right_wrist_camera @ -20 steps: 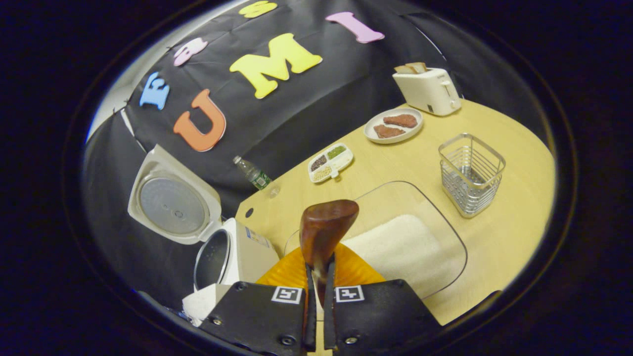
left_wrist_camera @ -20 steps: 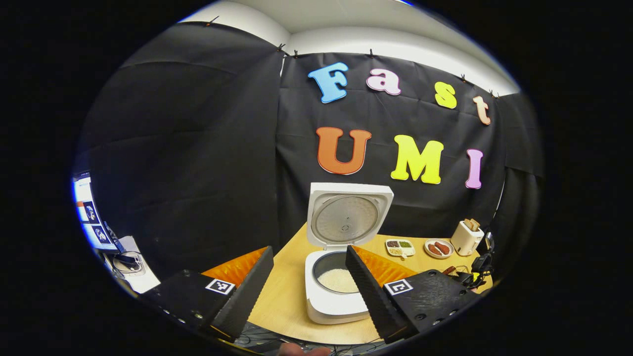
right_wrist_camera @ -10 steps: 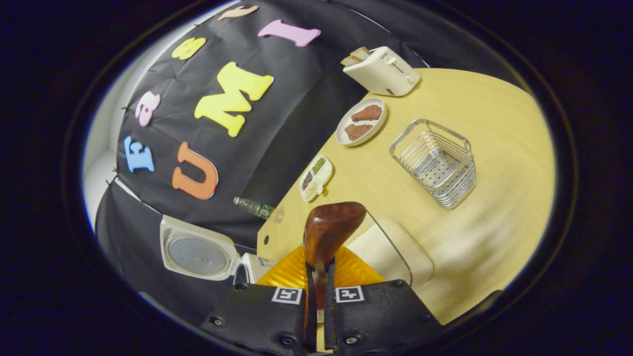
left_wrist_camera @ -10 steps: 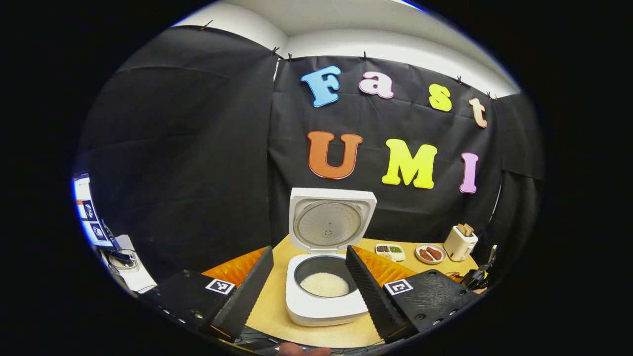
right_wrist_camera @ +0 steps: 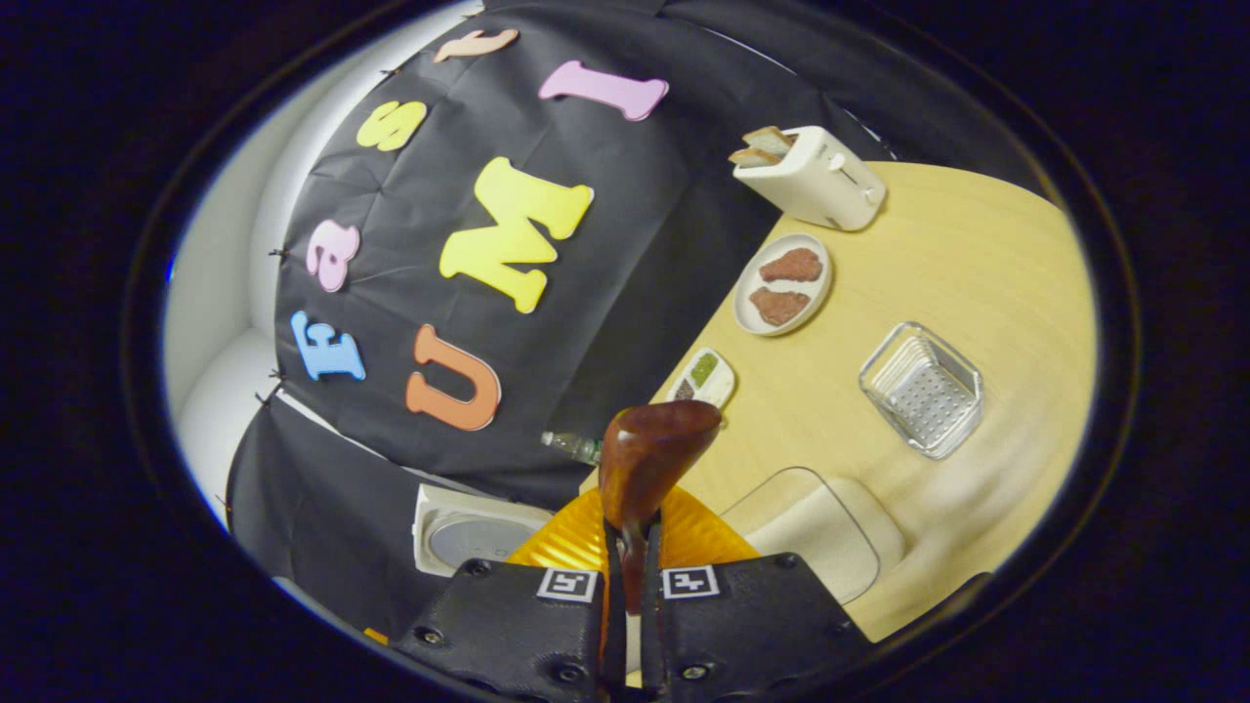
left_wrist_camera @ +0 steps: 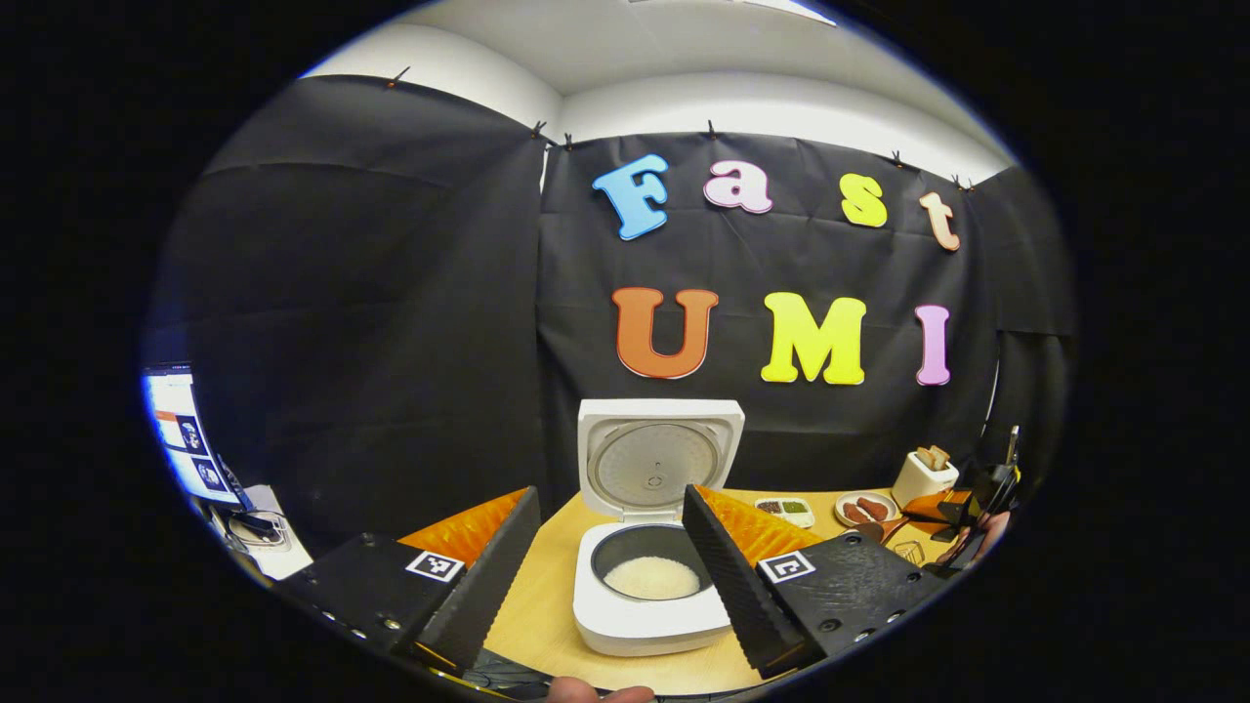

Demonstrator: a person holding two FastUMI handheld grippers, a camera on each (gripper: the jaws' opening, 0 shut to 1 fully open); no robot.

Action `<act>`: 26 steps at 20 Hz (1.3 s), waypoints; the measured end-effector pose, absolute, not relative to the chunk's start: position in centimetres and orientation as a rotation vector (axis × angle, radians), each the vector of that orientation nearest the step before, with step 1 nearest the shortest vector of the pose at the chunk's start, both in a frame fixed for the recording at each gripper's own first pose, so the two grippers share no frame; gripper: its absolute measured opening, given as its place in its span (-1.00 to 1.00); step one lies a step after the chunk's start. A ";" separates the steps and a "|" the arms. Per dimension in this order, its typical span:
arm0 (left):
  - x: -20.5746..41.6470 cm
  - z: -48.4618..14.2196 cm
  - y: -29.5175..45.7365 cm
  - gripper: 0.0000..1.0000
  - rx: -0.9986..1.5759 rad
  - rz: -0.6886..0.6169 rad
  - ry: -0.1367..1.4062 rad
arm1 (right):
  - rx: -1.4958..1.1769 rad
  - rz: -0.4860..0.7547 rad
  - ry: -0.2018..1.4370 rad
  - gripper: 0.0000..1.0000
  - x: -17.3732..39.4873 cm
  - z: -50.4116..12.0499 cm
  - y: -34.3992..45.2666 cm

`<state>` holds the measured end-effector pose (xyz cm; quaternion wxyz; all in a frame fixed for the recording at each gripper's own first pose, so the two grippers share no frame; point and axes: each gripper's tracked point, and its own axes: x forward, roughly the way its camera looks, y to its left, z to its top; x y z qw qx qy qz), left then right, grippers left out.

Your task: Close the left gripper, press the button to open the rice cooker; take a wooden spoon from the chopstick holder with the right hand, scoop a spoonful of rice and pour it into the rice cooker, then put the wooden spoon back into the chopstick holder.

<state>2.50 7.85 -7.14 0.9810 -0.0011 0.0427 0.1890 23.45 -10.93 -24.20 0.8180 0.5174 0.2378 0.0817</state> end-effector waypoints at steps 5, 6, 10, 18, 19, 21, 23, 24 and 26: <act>1.2 -6.4 9.4 0.89 -0.035 0.431 0.047 | 1.090 0.314 0.523 -0.79 25.7 -19.8 -3.4; 0.8 -6.4 9.7 0.88 -0.034 0.438 0.048 | 1.077 0.341 0.528 -0.78 26.2 -19.4 -1.7; -1.3 -6.7 11.3 0.89 -0.032 0.473 0.062 | 1.014 0.429 0.563 -0.78 27.2 -18.7 5.4; -5.0 -7.5 14.9 0.89 -0.040 0.556 0.081 | 0.697 0.500 0.564 -0.78 28.2 -20.1 14.8; -5.2 -7.6 15.2 0.89 -0.041 0.565 0.084 | 0.668 0.502 0.563 -0.78 28.2 -20.2 15.3; -5.6 -7.7 15.7 0.89 -0.045 0.579 0.086 | 0.601 0.505 0.561 -0.79 28.3 -20.7 16.1; -5.8 -7.9 16.1 0.89 -0.048 0.588 0.091 | 0.512 0.509 0.550 -0.78 28.5 -21.1 16.7; -5.9 -8.0 16.3 0.89 -0.051 0.591 0.094 | 0.473 0.514 0.540 -0.78 28.5 -21.3 16.9; -6.0 -8.3 16.5 0.89 -0.058 0.594 0.098 | 0.415 0.523 0.529 -0.78 28.3 -21.5 17.5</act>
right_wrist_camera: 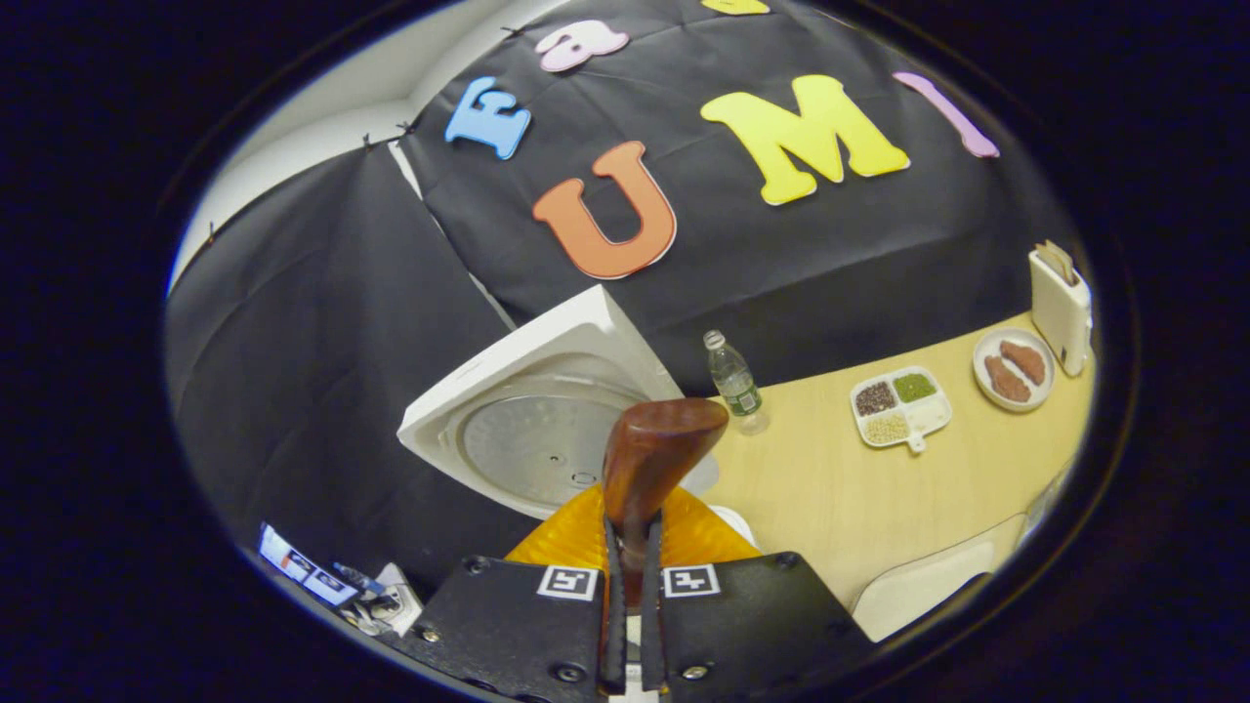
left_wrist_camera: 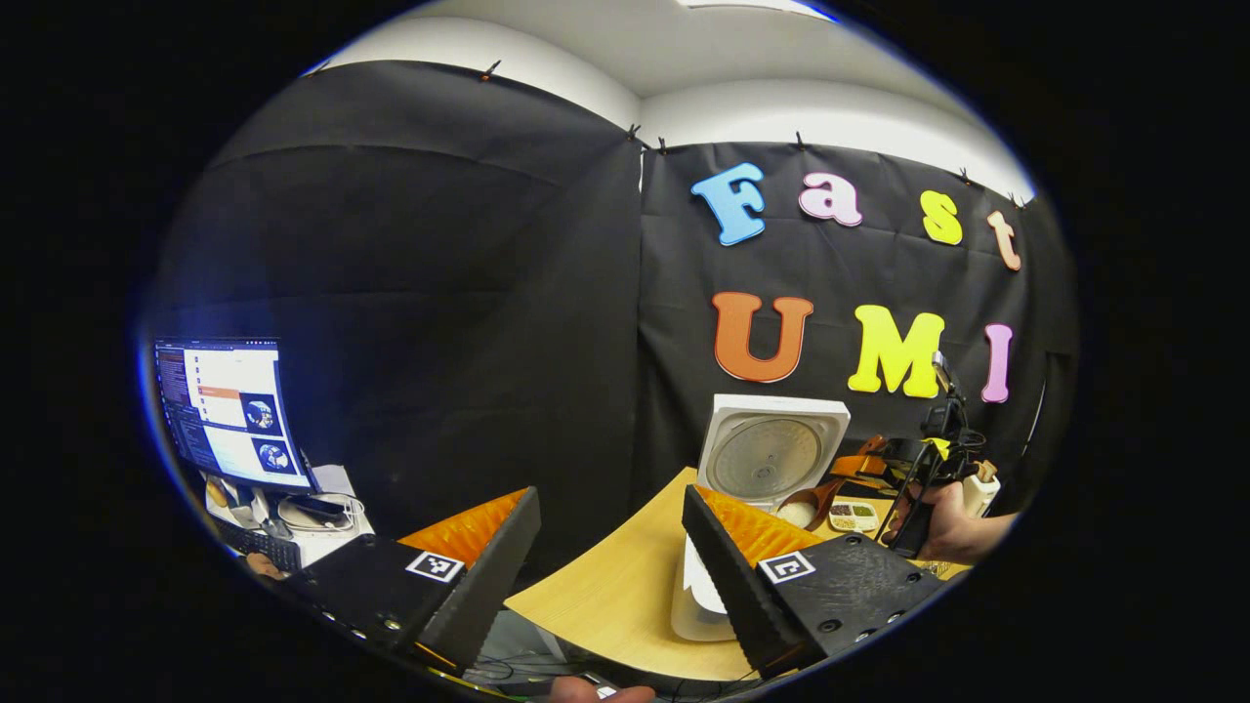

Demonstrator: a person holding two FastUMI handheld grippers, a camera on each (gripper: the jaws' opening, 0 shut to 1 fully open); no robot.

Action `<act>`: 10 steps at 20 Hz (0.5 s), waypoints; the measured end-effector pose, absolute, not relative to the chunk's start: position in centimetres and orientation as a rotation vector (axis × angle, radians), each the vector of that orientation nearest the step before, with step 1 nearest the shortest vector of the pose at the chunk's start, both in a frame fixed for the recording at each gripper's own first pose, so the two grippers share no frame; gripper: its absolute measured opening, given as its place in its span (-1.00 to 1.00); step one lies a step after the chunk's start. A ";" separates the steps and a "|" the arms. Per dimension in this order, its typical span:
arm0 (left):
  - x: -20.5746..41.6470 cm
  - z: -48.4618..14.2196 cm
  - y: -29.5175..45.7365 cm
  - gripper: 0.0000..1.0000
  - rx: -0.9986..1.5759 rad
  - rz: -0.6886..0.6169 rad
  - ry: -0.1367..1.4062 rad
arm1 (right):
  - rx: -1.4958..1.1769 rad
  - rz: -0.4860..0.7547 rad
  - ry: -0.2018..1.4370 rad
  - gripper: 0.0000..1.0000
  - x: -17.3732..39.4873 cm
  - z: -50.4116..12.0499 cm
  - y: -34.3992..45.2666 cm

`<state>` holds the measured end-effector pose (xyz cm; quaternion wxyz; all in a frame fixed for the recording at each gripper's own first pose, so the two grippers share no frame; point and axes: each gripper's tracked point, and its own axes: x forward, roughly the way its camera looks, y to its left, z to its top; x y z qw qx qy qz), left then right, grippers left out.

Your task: Close the left gripper, press the button to open the rice cooker; take a wooden spoon from the chopstick holder with the right hand, scoop a spoonful of rice and pour it into the rice cooker, then put the wooden spoon back into the chopstick holder.

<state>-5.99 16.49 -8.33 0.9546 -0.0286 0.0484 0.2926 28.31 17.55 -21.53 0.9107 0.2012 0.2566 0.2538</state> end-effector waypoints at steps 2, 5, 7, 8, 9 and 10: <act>-6.0 -8.4 16.5 0.89 -0.059 0.593 0.100 | 0.363 0.524 0.520 -0.79 28.4 -21.6 17.5; -5.8 -8.5 16.5 0.89 -0.061 0.588 0.101 | 0.274 0.529 0.504 -0.78 28.1 -21.5 17.8; -5.8 -8.4 16.5 0.89 -0.062 0.588 0.100 | 0.210 0.537 0.478 -0.78 28.0 -21.1 17.8; -5.9 -8.4 16.5 0.89 -0.062 0.588 0.097 | 0.180 0.543 0.464 -0.77 28.1 -20.9 17.8; -5.9 -8.4 16.5 0.89 -0.064 0.587 0.097 | 0.149 0.548 0.448 -0.77 28.0 -20.7 18.0; -5.9 -8.4 16.5 0.89 -0.067 0.586 0.097 | 0.121 0.550 0.438 -0.77 27.9 -20.4 18.2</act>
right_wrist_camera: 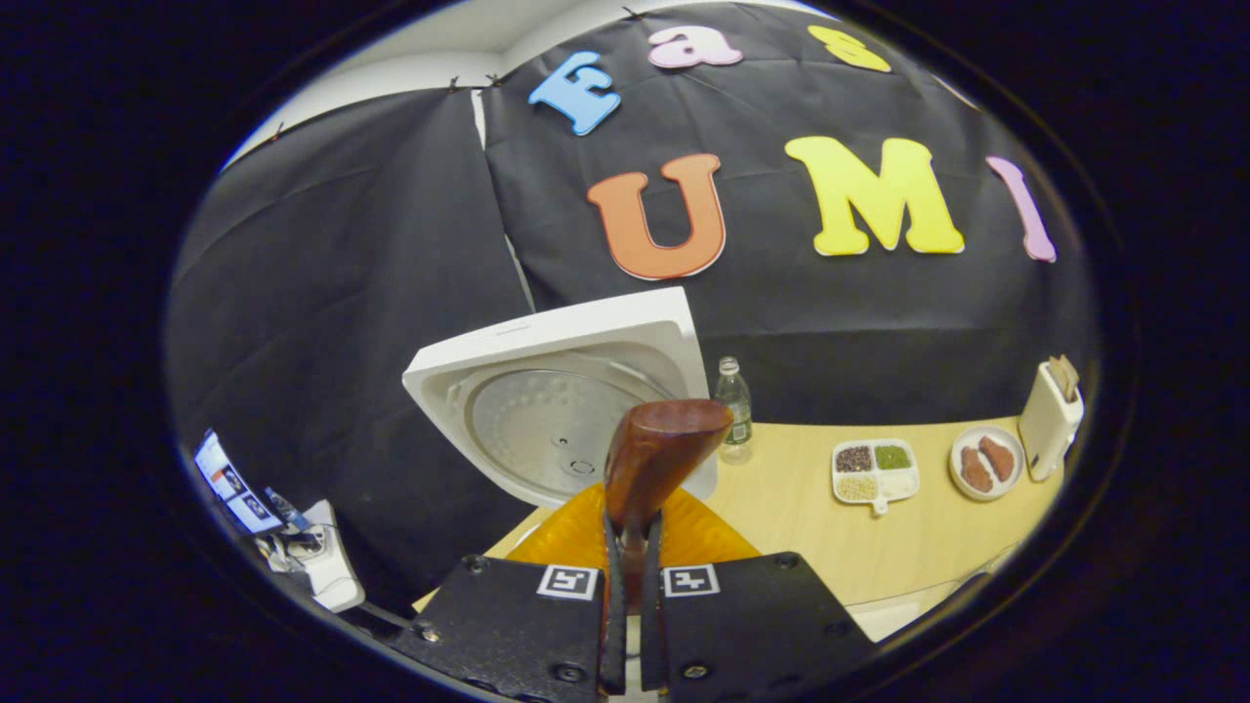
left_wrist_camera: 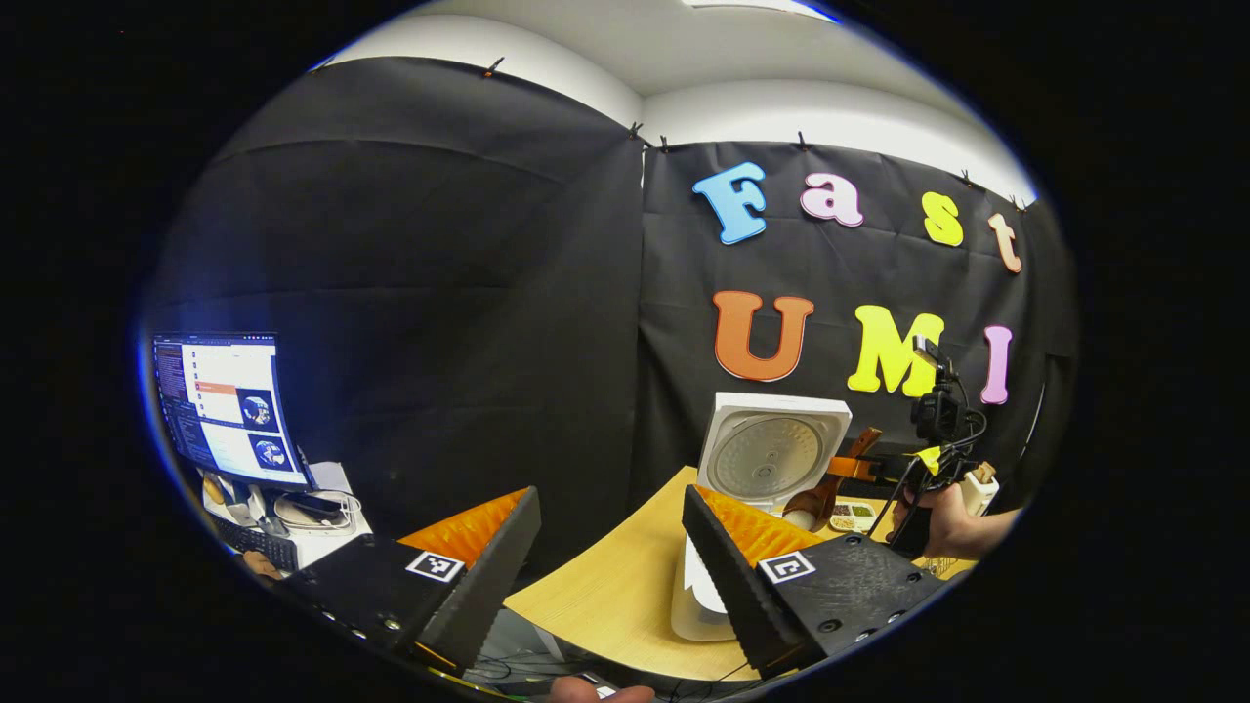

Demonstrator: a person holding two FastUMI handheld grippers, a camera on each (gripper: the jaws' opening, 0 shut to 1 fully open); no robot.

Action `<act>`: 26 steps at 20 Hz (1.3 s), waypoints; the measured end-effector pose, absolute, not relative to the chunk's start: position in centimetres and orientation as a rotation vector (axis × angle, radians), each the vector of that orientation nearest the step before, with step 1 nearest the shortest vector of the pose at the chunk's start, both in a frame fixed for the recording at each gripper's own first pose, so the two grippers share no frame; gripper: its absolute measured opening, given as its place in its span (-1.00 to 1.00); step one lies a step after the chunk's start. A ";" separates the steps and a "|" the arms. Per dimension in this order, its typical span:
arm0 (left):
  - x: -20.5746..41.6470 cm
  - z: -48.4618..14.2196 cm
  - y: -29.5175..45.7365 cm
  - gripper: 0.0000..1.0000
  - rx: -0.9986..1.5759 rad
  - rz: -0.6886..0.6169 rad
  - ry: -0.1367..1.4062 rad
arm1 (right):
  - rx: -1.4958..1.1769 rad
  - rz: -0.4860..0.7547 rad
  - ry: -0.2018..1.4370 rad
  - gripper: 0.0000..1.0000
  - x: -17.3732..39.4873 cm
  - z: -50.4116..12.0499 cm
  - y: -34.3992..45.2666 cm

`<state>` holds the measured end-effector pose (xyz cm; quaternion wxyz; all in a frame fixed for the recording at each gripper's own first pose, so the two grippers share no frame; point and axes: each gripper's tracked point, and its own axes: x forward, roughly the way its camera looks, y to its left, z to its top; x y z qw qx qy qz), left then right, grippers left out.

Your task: Close the left gripper, press the button to open the rice cooker; take a wooden spoon from the chopstick holder with the right hand, scoop a spoonful of rice and pour it into the rice cooker, then put the wooden spoon back into the chopstick holder.

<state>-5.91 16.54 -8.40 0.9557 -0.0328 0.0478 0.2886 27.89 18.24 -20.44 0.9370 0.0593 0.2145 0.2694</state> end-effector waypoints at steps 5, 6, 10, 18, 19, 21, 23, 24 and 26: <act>-6.1 -8.3 16.7 0.89 -0.065 0.590 0.093 | -0.040 0.572 0.356 -0.77 26.9 -19.0 19.2; -6.2 -8.2 16.7 0.89 -0.067 0.590 0.090 | -0.080 0.576 0.334 -0.78 26.8 -18.7 19.4; -6.2 -8.1 16.7 0.89 -0.070 0.589 0.087 | -0.243 0.596 0.232 -0.79 26.0 -17.9 20.4; -6.3 -7.8 16.8 0.89 -0.068 0.589 0.075 | -0.290 0.647 0.165 -0.78 24.8 -17.1 22.0; -6.2 -7.8 16.8 0.89 -0.071 0.589 0.072 | -0.265 0.647 0.175 -0.78 24.8 -17.0 22.0; -6.2 -7.8 16.7 0.89 -0.074 0.586 0.069 | -0.205 0.635 0.199 -0.78 24.6 -16.5 21.4; -6.2 -7.8 16.7 0.89 -0.075 0.575 0.070 | -0.129 0.616 0.219 -0.78 24.7 -15.6 20.2; -6.1 -7.7 16.6 0.89 -0.075 0.567 0.068 | -0.091 0.606 0.233 -0.78 24.8 -15.3 19.4; -5.9 -7.7 16.3 0.88 -0.079 0.541 0.066 | -0.006 0.591 0.259 -0.75 24.8 -14.3 17.7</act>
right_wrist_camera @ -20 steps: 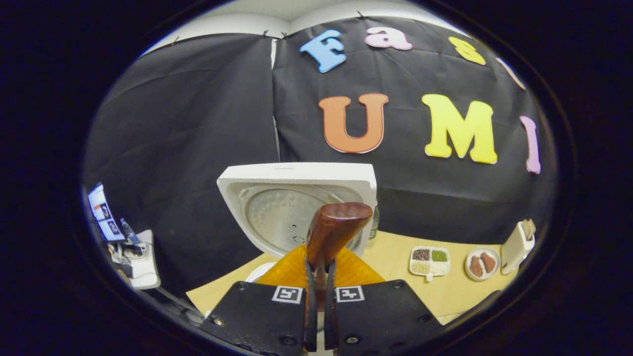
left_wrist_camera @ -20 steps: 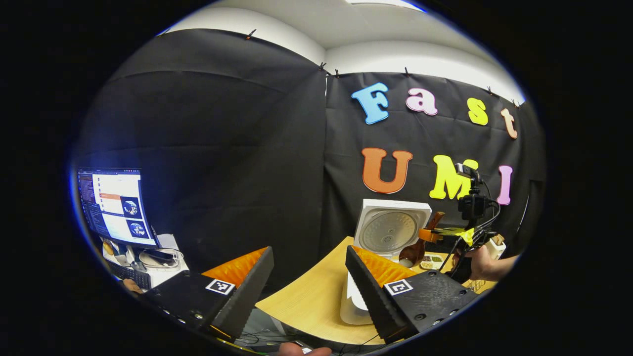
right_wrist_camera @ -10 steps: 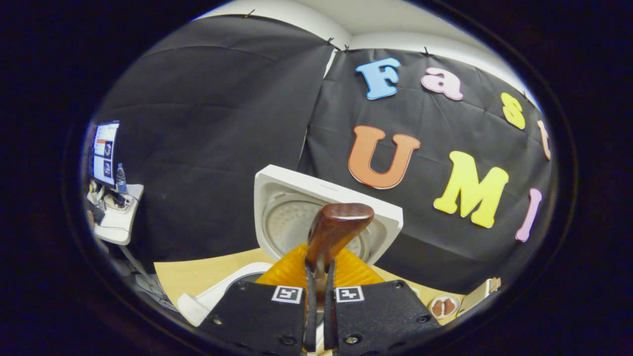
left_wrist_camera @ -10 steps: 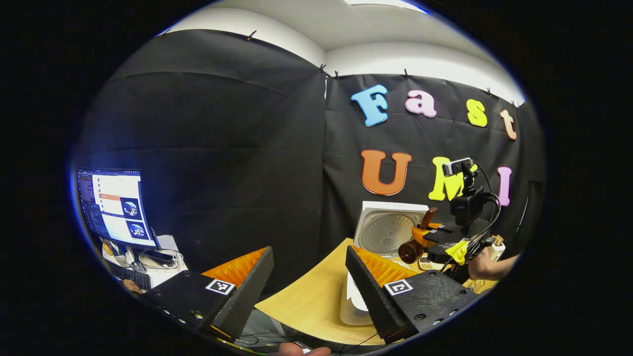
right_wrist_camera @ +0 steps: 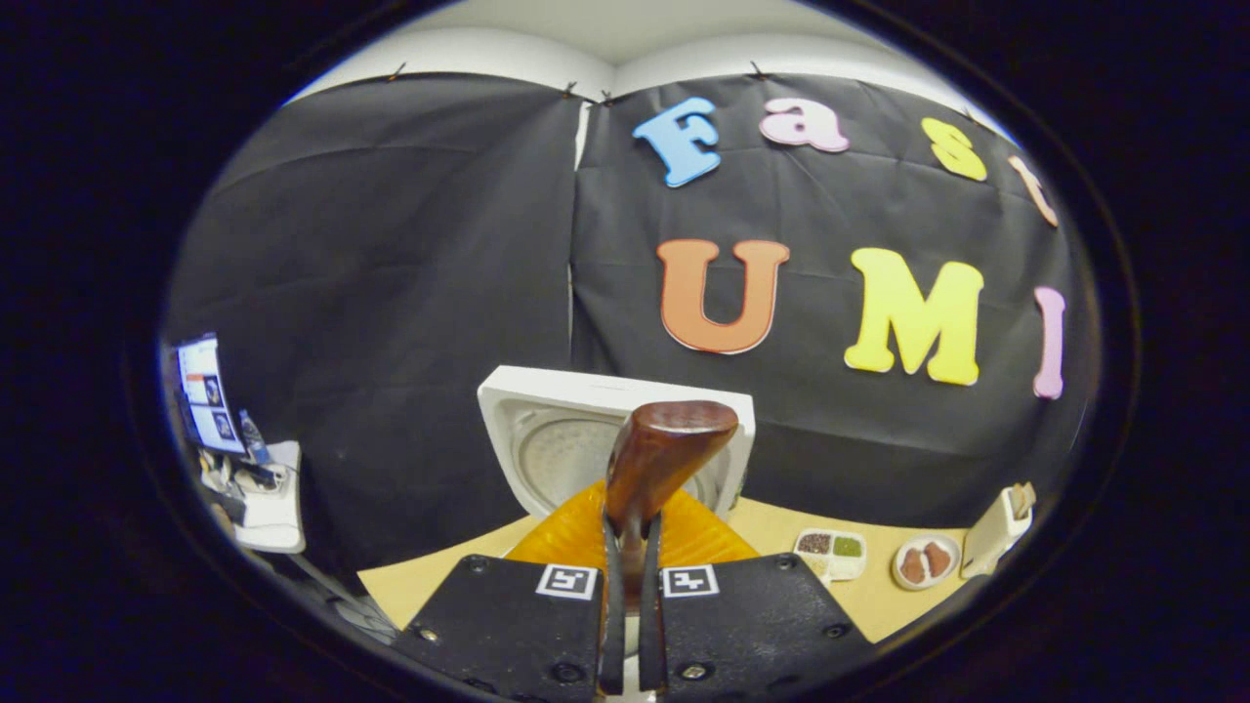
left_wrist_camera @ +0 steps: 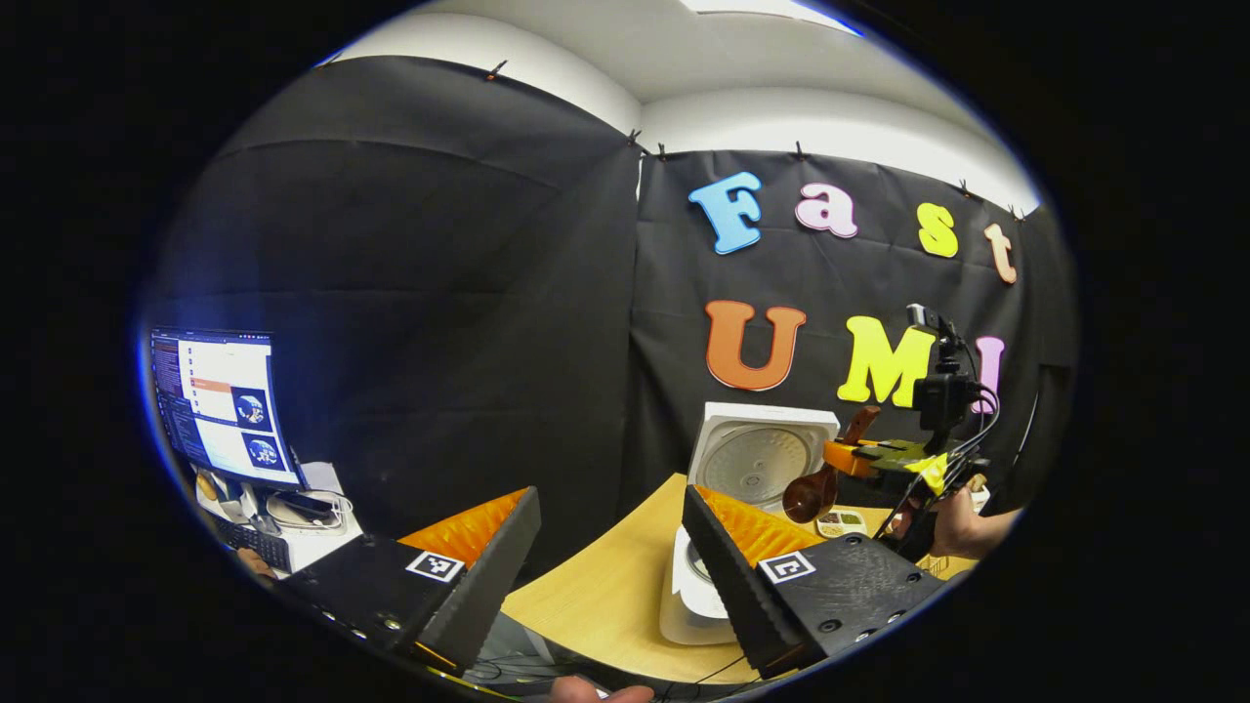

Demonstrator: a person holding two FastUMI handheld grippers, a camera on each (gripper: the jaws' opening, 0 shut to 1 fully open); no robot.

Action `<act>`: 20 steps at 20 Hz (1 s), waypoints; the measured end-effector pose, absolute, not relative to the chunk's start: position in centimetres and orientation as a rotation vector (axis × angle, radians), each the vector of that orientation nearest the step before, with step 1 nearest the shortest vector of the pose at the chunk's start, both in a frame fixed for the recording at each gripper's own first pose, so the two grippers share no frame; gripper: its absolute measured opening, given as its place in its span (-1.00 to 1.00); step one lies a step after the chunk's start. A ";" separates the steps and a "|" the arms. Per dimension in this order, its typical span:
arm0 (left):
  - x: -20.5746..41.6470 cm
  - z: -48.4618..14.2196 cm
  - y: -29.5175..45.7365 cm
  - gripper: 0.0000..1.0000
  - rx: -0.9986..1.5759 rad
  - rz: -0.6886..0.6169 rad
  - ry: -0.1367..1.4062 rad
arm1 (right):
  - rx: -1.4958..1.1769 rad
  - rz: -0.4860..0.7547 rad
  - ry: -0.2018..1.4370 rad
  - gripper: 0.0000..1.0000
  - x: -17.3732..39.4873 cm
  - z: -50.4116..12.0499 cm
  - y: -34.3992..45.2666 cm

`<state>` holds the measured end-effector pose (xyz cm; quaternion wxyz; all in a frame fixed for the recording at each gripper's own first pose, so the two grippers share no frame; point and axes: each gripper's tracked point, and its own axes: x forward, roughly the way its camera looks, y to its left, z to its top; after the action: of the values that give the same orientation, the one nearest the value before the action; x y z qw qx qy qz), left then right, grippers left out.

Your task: Close the left gripper, press the button to open the rice cooker; take a wooden spoon from the chopstick holder with the right hand, scoop a spoonful of rice and pour it into the rice cooker, then put the wooden spoon back into the chopstick holder.

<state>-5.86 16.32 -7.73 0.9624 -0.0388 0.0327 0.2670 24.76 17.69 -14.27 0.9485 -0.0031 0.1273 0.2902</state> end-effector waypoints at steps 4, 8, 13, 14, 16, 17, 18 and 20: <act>-3.2 -7.5 13.0 0.88 -0.080 0.462 0.064 | 0.172 0.529 0.296 -0.78 24.6 -11.7 11.9; -0.2 -8.3 9.4 0.89 -0.106 0.359 0.082 | 0.320 0.414 0.310 -0.78 24.6 -10.4 3.7; 2.6 -9.2 5.6 0.89 -0.114 0.263 0.106 | 0.319 0.228 0.284 -0.78 23.2 -10.4 -8.7; 3.1 -9.4 4.9 0.89 -0.114 0.249 0.111 | 0.321 0.193 0.283 -0.77 22.9 -10.6 -11.0; 4.1 -9.9 3.2 0.89 -0.120 0.215 0.128 | 0.312 0.122 0.285 -0.79 22.3 -11.3 -15.4; 4.7 -9.9 2.2 0.89 -0.122 0.200 0.135 | 0.304 0.088 0.288 -0.78 22.0 -11.8 -17.6; 5.1 -9.9 1.6 0.89 -0.119 0.188 0.139 | 0.299 0.057 0.293 -0.79 21.9 -12.5 -19.6; 5.6 -9.9 0.6 0.89 -0.106 0.175 0.141 | 0.289 -0.002 0.312 -0.79 21.5 -14.6 -23.1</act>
<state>5.64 0.56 -9.89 0.9923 -0.0531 0.0703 0.0871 21.54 -23.13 -14.64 0.9775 0.1436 0.1547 -0.0012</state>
